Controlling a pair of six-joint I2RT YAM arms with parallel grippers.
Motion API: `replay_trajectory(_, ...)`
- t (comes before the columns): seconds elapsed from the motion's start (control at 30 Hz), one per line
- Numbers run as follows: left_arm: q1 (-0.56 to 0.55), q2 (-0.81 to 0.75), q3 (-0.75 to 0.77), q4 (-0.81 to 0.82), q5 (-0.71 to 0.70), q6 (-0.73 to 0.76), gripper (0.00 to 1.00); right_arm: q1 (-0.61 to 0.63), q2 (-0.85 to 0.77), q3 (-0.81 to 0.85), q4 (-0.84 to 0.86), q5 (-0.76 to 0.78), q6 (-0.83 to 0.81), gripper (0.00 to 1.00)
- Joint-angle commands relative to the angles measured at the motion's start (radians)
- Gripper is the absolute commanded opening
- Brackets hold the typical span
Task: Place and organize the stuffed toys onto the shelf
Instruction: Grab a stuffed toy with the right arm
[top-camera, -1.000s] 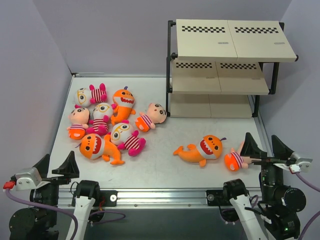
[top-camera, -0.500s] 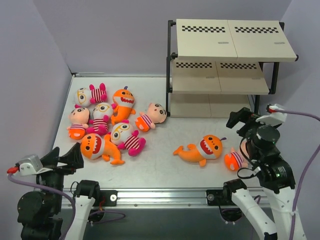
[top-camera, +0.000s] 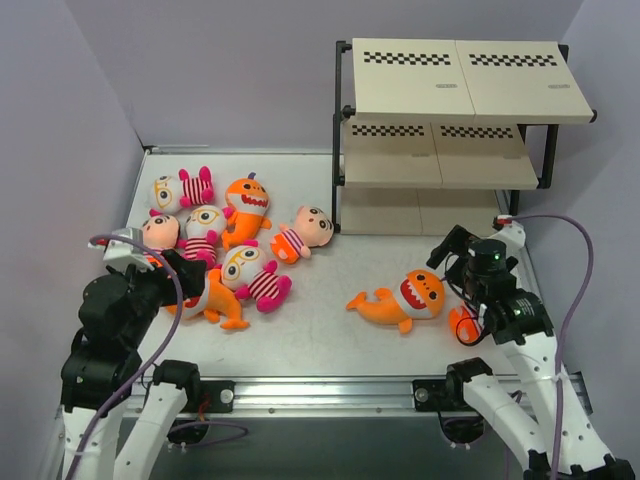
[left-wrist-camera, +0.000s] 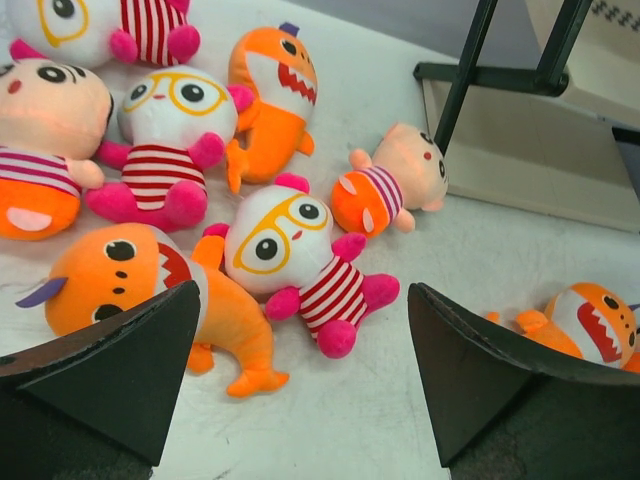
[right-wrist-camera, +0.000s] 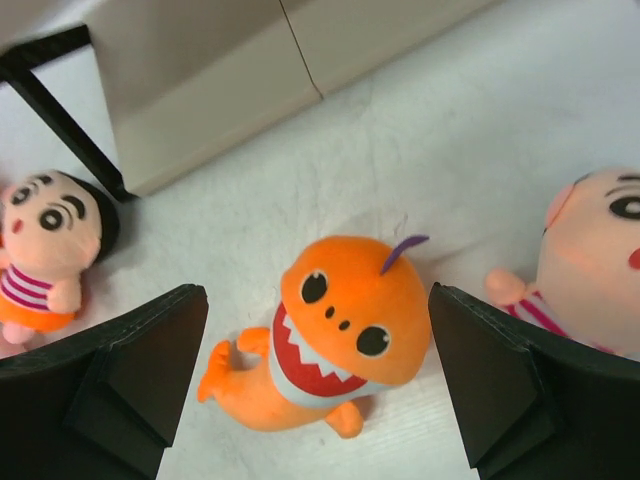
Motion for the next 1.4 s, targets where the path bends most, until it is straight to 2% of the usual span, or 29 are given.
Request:
replay_trajectory(0.0, -0.004, 0.044, -0.007, 0.03, 0.085, -0.004, 0.94, -0.003, 0.035, -0.065, -0.042, -0.06, 0.086, 1.0)
replay_trajectory(0.23, -0.002, 0.098, -0.065, 0.102, 0.136, 0.005, 0.94, -0.002, 0.076, -0.189, -0.004, -0.132, 0.178, 1.0)
replay_trajectory(0.53, -0.002, 0.137, -0.147, 0.186, 0.162, 0.039, 0.94, 0.043, 0.144, -0.243, 0.035, -0.112, 0.259, 0.97)
replay_trajectory(0.77, -0.004, 0.15, -0.219, 0.213, 0.156, 0.056, 0.94, 0.12, 0.246, -0.288, 0.141, -0.074, 0.281, 0.76)
replay_trajectory(0.83, -0.004, 0.152, -0.23, 0.225, 0.164, 0.056, 0.94, 0.166, 0.288, -0.28, 0.182, -0.055, 0.27, 0.73)
replay_trajectory(0.93, -0.002, 0.152, -0.237, 0.24, 0.177, 0.054, 0.94, 0.242, 0.384, -0.262, 0.245, -0.028, 0.235, 0.63)
replay_trajectory(1.07, 0.002, 0.152, -0.236, 0.236, 0.184, 0.065, 0.94, 0.316, 0.518, -0.173, 0.28, 0.027, 0.122, 0.42)
replay_trajectory(1.17, 0.005, 0.15, -0.242, 0.245, 0.205, 0.061, 0.94, 0.351, 0.559, -0.133, 0.326, 0.035, 0.023, 0.32)
replay_trajectory(1.27, 0.005, 0.155, -0.244, 0.249, 0.214, 0.06, 0.94, 0.357, 0.579, -0.094, 0.387, -0.015, -0.127, 0.24)
replay_trajectory(1.37, 0.009, 0.157, -0.242, 0.251, 0.217, 0.062, 0.94, 0.359, 0.601, -0.061, 0.417, -0.046, -0.253, 0.24)
